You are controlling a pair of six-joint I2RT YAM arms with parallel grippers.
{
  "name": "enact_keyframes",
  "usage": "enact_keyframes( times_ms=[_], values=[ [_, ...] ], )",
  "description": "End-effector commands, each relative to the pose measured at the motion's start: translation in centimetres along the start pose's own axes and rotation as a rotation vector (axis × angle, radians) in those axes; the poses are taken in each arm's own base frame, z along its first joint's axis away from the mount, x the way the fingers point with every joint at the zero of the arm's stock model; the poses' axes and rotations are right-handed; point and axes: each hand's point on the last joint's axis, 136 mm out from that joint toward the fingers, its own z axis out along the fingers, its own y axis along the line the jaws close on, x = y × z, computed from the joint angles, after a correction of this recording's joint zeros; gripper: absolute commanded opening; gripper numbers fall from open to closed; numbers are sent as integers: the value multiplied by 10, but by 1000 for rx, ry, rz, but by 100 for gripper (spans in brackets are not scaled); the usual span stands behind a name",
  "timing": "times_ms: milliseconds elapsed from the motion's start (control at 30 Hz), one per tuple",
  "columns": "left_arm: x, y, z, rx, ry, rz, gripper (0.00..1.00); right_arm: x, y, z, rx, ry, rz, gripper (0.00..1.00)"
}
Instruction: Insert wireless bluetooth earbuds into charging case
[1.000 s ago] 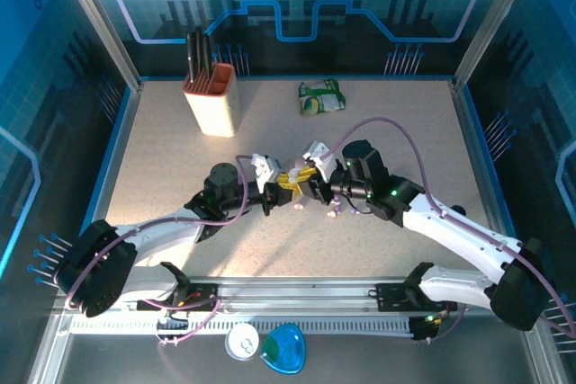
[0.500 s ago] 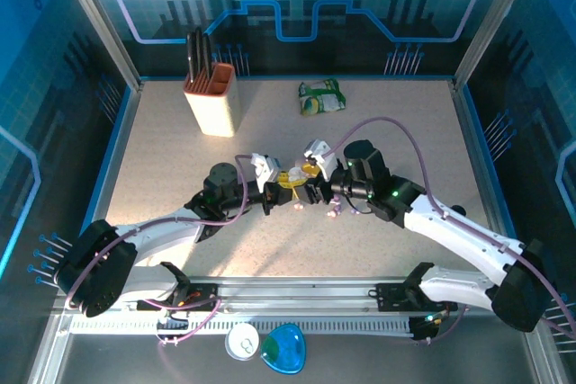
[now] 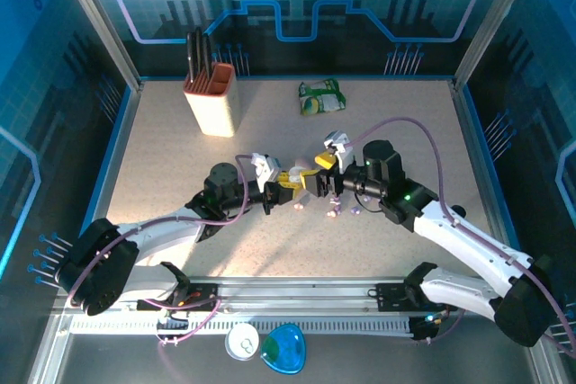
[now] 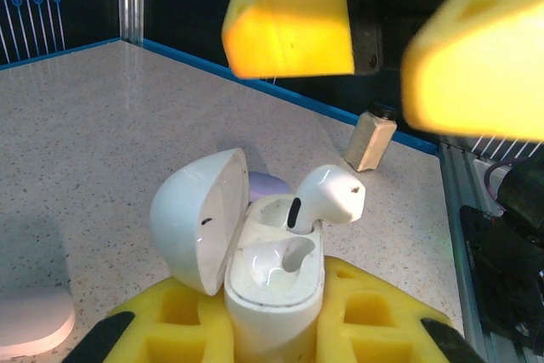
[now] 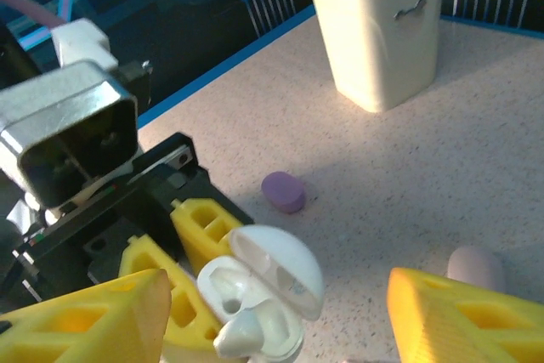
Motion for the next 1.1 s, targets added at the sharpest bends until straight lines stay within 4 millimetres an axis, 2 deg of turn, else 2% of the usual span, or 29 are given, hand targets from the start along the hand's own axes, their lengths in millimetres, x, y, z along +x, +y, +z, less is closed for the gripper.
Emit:
enact_keyframes(
  times_ms=[0,133,400,667,1067],
  values=[
    [-11,-3,2,4,-32,34,0,7,10,-1,-55,39,5,69],
    [-11,-2,3,6,-32,26,0,16,7,3,-41,71,-1,70],
    [-17,-4,2,10,-46,22,0,32,-16,3,64,107,13,66],
    [-17,-5,0,11,-48,23,0,36,-23,2,85,104,39,65],
    [-18,-7,-1,19,-50,29,0,31,-29,5,86,96,71,65]
  ],
)
